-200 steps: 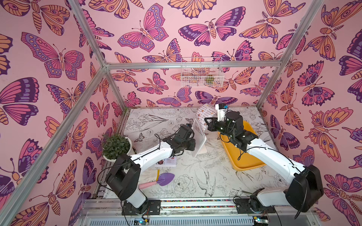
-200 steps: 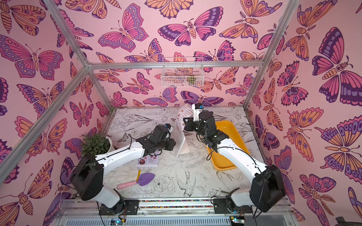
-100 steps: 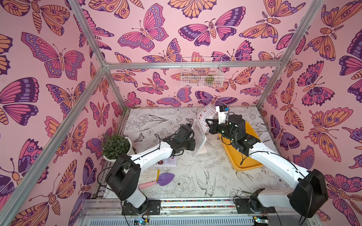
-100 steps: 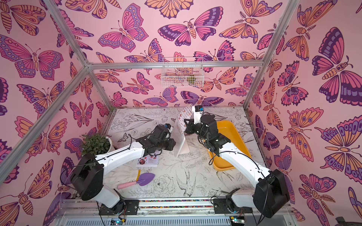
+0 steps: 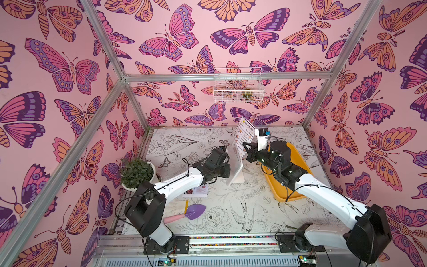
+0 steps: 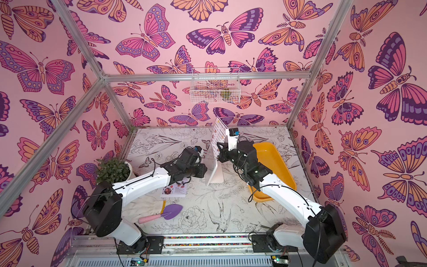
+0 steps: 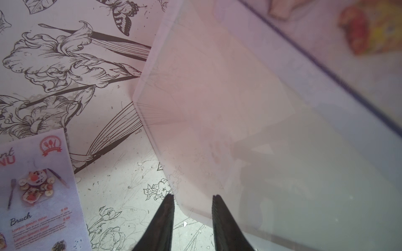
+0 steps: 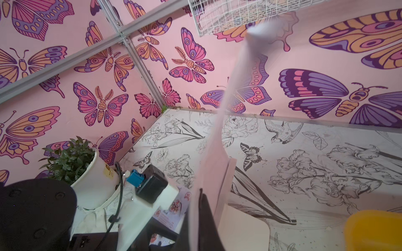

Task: Replace the menus in the menu holders
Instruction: Insert the menu into the menu holder.

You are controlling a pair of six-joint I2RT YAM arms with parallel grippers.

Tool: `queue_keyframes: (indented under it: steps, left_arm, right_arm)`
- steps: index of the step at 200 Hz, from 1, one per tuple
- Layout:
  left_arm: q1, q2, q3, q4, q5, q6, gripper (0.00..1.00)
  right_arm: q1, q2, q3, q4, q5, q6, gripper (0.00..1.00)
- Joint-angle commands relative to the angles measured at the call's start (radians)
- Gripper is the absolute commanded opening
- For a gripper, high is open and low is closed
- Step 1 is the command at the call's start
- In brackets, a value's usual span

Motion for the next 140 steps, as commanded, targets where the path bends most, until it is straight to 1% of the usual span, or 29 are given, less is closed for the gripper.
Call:
queue_keyframes:
  steps: [1,21,46,89,140]
  left_arm:
    - [-0.001,0.007,-0.003,0.012,0.0,0.006,0.33]
    - [-0.003,0.007,-0.007,0.014,-0.002,0.003,0.33]
    - [-0.003,0.003,-0.011,0.014,-0.008,0.007,0.33]
    - [-0.003,0.0,-0.015,0.017,-0.013,0.008,0.33]
    - [-0.002,-0.003,-0.015,0.021,-0.019,0.005,0.33]
  right_arm:
    - [0.008,-0.008,-0.016,0.063,0.015,-0.012,0.0]
    - [0.012,-0.015,-0.03,0.099,0.031,-0.013,0.0]
    - [0.012,-0.009,-0.018,0.068,0.037,-0.028,0.0]
    - [0.027,-0.014,-0.045,0.093,0.038,-0.013,0.0]
    - [0.053,-0.043,-0.082,0.116,0.08,-0.013,0.0]
